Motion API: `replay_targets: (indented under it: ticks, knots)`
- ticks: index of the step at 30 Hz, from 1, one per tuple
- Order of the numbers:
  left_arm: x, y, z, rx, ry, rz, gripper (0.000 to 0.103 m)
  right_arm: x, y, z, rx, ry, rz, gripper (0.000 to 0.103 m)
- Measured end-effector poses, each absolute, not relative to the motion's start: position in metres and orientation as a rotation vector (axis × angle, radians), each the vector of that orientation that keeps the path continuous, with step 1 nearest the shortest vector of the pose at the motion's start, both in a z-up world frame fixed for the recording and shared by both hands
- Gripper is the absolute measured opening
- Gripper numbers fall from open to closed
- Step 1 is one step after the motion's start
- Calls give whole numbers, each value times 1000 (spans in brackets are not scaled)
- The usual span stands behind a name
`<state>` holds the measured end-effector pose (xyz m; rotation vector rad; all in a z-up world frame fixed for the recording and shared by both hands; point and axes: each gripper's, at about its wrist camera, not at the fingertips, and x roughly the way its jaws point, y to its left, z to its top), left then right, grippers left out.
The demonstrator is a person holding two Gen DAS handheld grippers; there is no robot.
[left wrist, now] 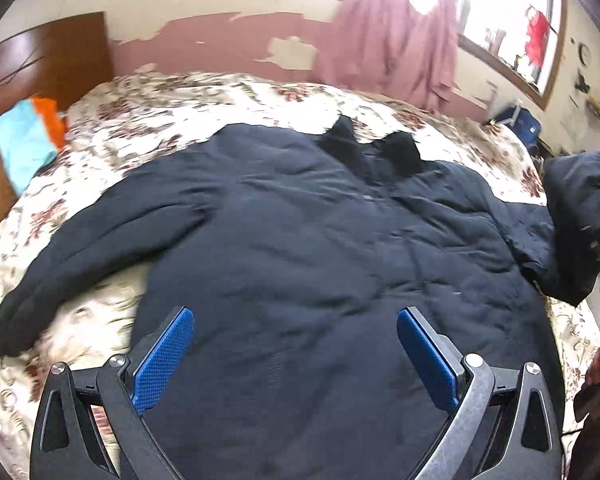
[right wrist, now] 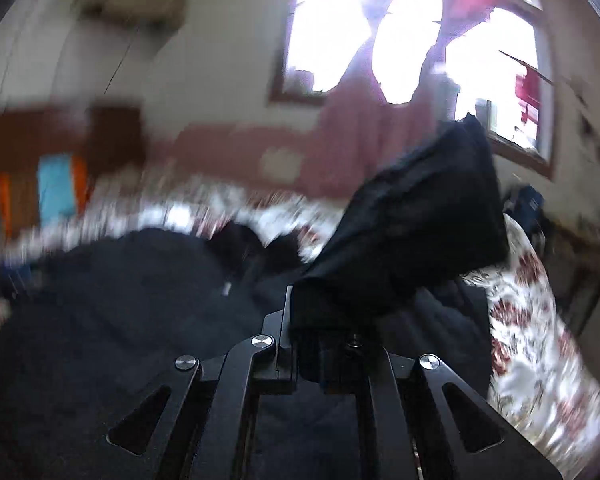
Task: Fold large clothes
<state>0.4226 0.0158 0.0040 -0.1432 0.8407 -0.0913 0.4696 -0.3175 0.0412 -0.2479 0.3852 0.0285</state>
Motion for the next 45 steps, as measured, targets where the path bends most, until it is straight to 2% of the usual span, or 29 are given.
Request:
replay_targets:
  ticks: [5, 6, 8, 9, 10, 11, 15, 21, 24, 27, 32, 34, 35, 37, 38, 40, 42, 45]
  knots:
    - [413, 46, -13, -204, 856, -114, 102, 462, -259, -2, -420, 558, 79, 8]
    - [412, 50, -18, -232, 858, -141, 102, 462, -256, -15, -440, 606, 98, 12]
    - [409, 48, -26, -270, 858, -189, 102, 466, -254, -41, -453, 743, 172, 25]
    - [408, 46, -30, -293, 857, -225, 102, 466, -253, -51, -442, 809, 213, 39]
    - [407, 43, -32, -307, 854, -253, 102, 463, -251, -63, -426, 891, 252, 59]
    - [406, 39, -35, -319, 849, -283, 102, 456, -253, -71, -422, 922, 269, 66]
    - [407, 17, -42, -362, 843, -411, 102, 416, -254, -67, -410, 888, 290, 71]
    - [427, -24, -56, -473, 917, -523, 102, 354, -282, -45, -349, 784, 211, 72]
    - [436, -47, -70, -555, 986, -546, 101, 326, -310, -32, -256, 697, 125, 72]
    - [442, -67, -81, -623, 1048, -560, 95, 301, -341, -17, -134, 619, 62, 72]
    - [453, -94, -91, -699, 1106, -506, 93, 279, -397, -6, 30, 537, -40, 72]
    - [457, -101, -93, -727, 1115, -496, 78, 268, -418, -9, 126, 533, -50, 72]
    - [459, -106, -95, -721, 1138, -462, 74, 261, -425, -11, 161, 534, -60, 72]
    - [460, -108, -99, -718, 1154, -419, 51, 261, -439, -17, 219, 540, -76, 72]
    - [460, -110, -101, -714, 1155, -393, 43, 266, -444, -22, 238, 543, -79, 72]
    - [460, -108, -101, -719, 1148, -374, 21, 263, -453, -28, 289, 545, -87, 72]
    - [459, -106, -99, -727, 1116, -361, 10, 279, -454, -36, 322, 552, -84, 72]
    - [456, -98, -85, -713, 1047, -362, 6, 294, -450, -44, 333, 547, -86, 72]
